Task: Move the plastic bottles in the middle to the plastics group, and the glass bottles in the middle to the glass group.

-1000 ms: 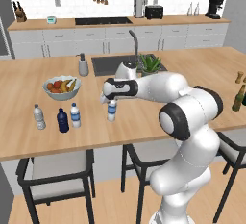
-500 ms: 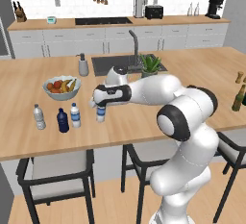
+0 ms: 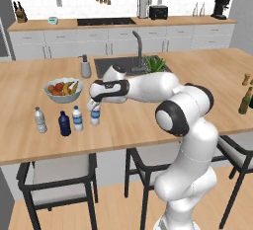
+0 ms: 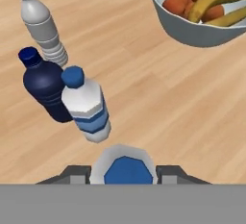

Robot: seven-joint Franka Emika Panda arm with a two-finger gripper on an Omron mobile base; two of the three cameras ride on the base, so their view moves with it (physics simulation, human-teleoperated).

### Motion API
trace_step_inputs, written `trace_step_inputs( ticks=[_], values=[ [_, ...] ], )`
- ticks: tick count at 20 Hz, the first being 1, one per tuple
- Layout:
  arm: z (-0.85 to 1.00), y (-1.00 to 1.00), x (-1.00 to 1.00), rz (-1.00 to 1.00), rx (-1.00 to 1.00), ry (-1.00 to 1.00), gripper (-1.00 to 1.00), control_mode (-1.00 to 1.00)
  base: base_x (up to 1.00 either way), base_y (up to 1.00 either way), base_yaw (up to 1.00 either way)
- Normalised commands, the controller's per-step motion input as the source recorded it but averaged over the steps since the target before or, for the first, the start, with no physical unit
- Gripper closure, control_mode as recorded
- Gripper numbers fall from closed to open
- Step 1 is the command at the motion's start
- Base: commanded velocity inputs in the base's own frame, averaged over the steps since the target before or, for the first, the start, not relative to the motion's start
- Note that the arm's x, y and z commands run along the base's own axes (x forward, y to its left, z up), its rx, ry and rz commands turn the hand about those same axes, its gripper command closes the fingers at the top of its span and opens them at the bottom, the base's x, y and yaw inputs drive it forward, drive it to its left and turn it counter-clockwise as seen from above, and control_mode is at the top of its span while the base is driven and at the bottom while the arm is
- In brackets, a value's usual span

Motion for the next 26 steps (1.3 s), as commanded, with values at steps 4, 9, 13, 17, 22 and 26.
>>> trace_step_inputs(
  ticks=[4,9,13,17,22,26],
  values=[
    [0.0,-0.03,0.0,0.11,0.0,0.0,1.0,-1.0,0.0,0.0,0.0],
    [0.0,0.05,0.0,0.11,0.0,0.0,1.0,-1.0,0.0,0.0,0.0],
    [0.0,0.08,0.02,0.13,0.0,-0.02,1.0,-1.0,0.0,0.0,0.0],
    [0.0,0.0,0.0,0.11,0.0,-0.1,1.0,-1.0,0.0,0.0,0.0],
    [-0.01,0.0,0.01,0.07,-0.06,-0.01,1.0,-1.0,0.0,0.0,0.0],
    [-0.27,0.0,0.0,0.06,-0.06,0.0,1.0,-1.0,0.0,0.0,0.0]
  ],
)
